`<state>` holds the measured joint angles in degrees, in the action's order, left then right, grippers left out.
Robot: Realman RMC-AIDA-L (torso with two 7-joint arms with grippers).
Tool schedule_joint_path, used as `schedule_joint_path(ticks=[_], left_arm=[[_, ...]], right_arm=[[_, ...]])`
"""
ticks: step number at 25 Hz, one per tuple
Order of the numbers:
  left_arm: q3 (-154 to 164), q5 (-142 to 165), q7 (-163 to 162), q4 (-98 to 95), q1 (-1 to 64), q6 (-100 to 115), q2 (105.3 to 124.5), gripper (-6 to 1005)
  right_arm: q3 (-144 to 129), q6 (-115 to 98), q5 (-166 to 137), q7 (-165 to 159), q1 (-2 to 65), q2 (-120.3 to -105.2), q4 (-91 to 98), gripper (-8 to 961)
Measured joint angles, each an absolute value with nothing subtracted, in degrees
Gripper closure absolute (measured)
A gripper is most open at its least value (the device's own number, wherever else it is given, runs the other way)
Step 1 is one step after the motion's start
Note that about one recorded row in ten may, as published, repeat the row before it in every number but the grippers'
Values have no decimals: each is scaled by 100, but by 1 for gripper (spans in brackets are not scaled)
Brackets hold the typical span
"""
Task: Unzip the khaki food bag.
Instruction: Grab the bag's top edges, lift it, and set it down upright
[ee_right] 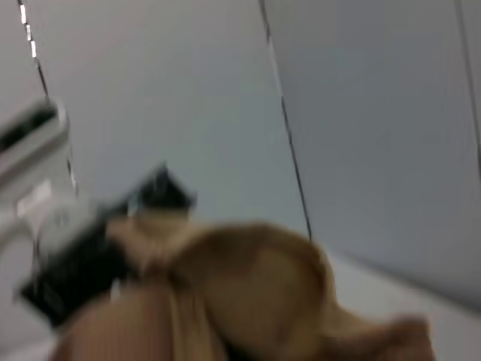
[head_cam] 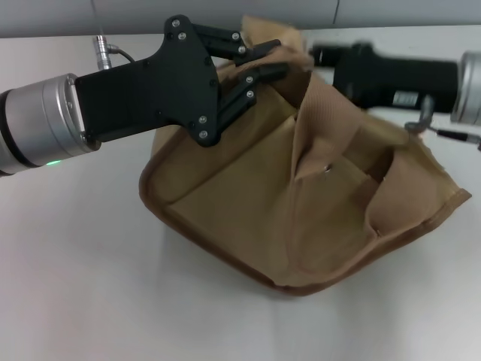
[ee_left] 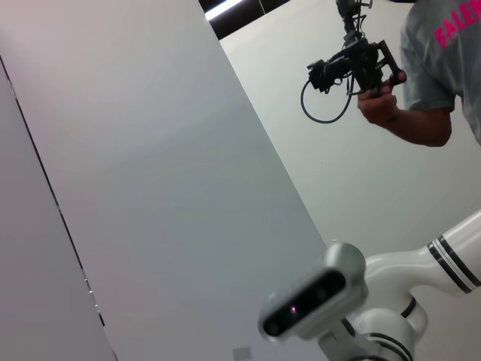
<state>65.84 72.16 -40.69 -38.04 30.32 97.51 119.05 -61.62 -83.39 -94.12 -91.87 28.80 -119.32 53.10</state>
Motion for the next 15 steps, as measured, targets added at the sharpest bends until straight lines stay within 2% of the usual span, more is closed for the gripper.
schedule_joint_path(ticks=[9, 15], left_arm=[[6587, 7178, -4069, -3804, 3059, 9694, 11892, 986], [6579, 7088, -4068, -3818, 3064, 9682, 11899, 992]], right_arm=[[-5775, -9192, -9990, -9125, 2472, -11946, 5406, 338], [-4214, -10265, -9353, -8936, 2143, -11928, 5116, 338]])
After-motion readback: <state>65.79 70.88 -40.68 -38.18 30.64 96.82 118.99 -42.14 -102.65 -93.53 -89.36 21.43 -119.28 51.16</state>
